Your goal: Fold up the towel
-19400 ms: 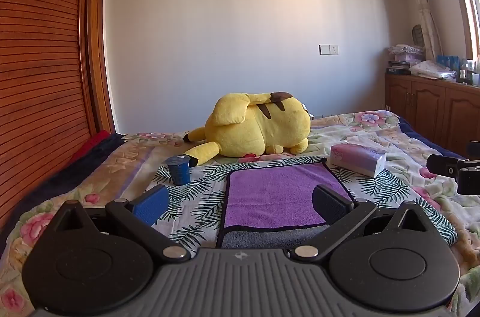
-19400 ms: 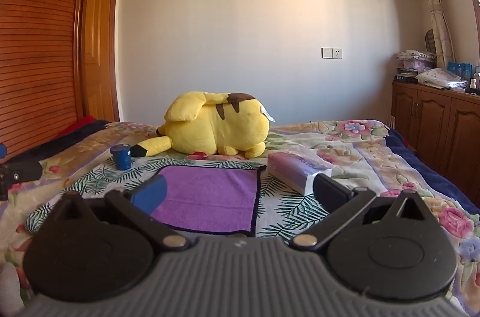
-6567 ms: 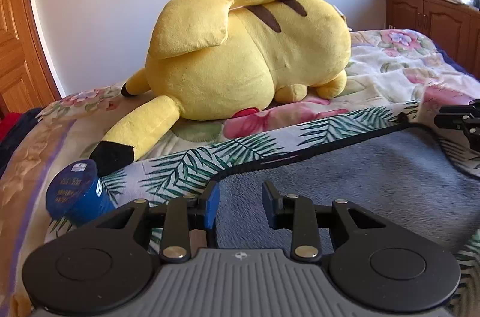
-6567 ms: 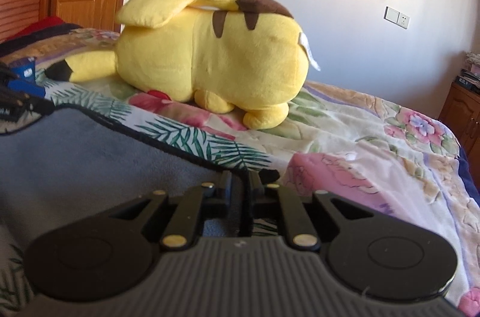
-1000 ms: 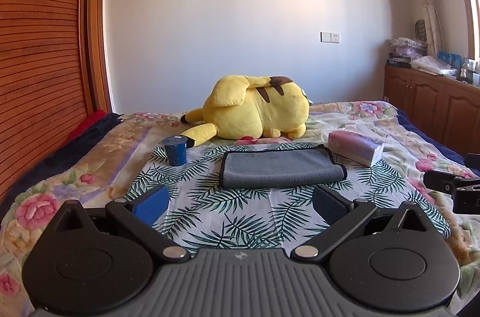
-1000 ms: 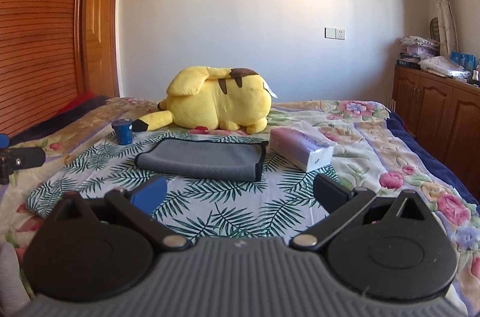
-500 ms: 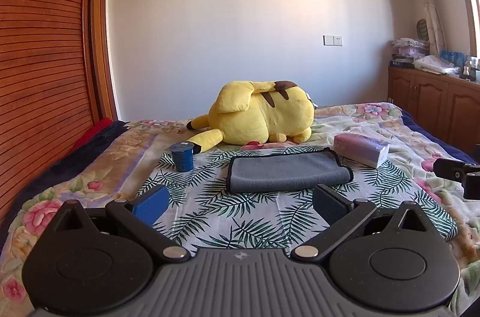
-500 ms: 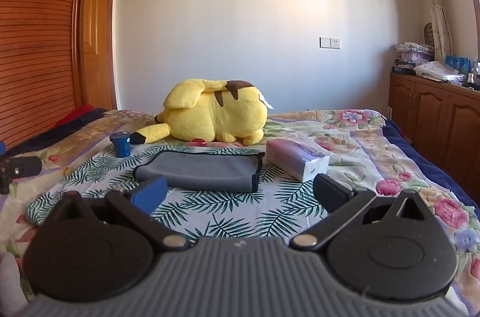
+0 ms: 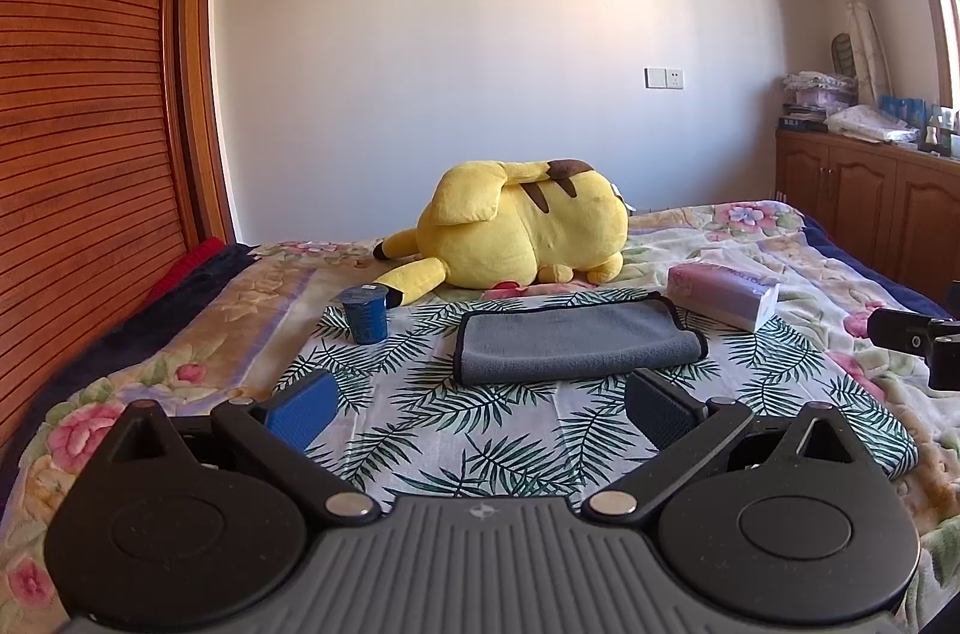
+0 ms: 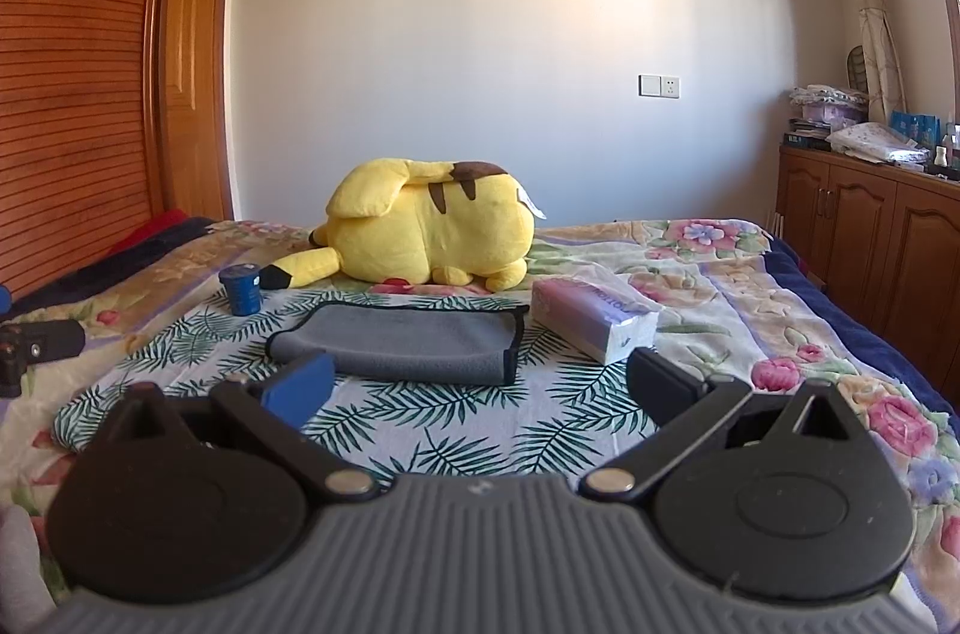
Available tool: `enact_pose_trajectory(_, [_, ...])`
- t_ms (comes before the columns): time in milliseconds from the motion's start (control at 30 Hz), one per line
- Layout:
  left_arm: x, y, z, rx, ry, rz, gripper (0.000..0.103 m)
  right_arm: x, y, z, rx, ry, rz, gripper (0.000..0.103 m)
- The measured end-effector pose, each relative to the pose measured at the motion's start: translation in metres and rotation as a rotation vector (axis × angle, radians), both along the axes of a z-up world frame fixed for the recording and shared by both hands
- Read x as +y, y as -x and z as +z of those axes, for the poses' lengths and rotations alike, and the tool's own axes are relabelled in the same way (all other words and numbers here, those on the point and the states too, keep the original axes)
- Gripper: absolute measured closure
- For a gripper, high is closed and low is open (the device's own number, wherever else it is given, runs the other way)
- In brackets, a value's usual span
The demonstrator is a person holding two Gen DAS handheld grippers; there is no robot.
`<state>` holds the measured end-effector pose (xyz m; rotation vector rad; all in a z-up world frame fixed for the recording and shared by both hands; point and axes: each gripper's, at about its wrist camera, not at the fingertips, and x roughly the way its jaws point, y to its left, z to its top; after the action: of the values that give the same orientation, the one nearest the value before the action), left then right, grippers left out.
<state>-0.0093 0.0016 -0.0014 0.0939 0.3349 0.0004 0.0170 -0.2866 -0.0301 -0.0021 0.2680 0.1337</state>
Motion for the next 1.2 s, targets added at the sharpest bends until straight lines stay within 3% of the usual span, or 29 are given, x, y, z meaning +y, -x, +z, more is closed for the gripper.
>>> enact_pose_trajectory(1200, [-0.0017,0.0001,-0.0043,0.004,-0.007,-0.003,0.016,0.0003,0.0001,-0.0002,0.001,0.000,0.001,0.000])
